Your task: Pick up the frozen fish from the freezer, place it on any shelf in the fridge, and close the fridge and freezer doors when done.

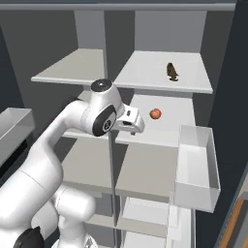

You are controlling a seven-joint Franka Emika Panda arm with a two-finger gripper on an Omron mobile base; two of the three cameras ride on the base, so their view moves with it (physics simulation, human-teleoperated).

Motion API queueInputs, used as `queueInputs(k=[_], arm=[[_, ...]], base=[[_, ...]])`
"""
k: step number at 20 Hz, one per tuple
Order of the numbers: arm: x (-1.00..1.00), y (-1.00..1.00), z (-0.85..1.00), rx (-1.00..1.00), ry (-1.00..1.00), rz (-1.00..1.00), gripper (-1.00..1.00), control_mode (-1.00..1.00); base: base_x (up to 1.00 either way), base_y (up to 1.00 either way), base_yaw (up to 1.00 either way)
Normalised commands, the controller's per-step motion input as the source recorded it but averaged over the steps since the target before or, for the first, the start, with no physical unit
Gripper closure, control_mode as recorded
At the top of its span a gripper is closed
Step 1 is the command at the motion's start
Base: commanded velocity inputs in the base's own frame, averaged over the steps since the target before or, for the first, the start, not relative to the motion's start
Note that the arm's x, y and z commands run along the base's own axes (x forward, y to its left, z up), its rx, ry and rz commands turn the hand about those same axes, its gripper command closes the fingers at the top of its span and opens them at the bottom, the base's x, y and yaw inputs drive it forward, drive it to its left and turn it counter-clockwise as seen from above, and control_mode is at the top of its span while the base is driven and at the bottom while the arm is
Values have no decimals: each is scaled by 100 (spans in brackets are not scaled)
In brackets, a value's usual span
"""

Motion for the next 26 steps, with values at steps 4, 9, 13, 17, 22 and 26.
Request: queueInputs(k=[4,9,13,17,22,26], arm=[[1,-12,0,0,4,1,-100,100],[0,0,0,0,0,0,-100,100],[0,0,0,0,0,0,-100,100],[0,0,0,0,0,0,-100,100],[0,0,0,0,0,0,-100,100],[0,0,0,0,0,0,-100,100]], base=[[0,-30,5],[0,-40,13],[-39,-1,9],[-69,0,4],[-61,0,3],[-53,0,0]])
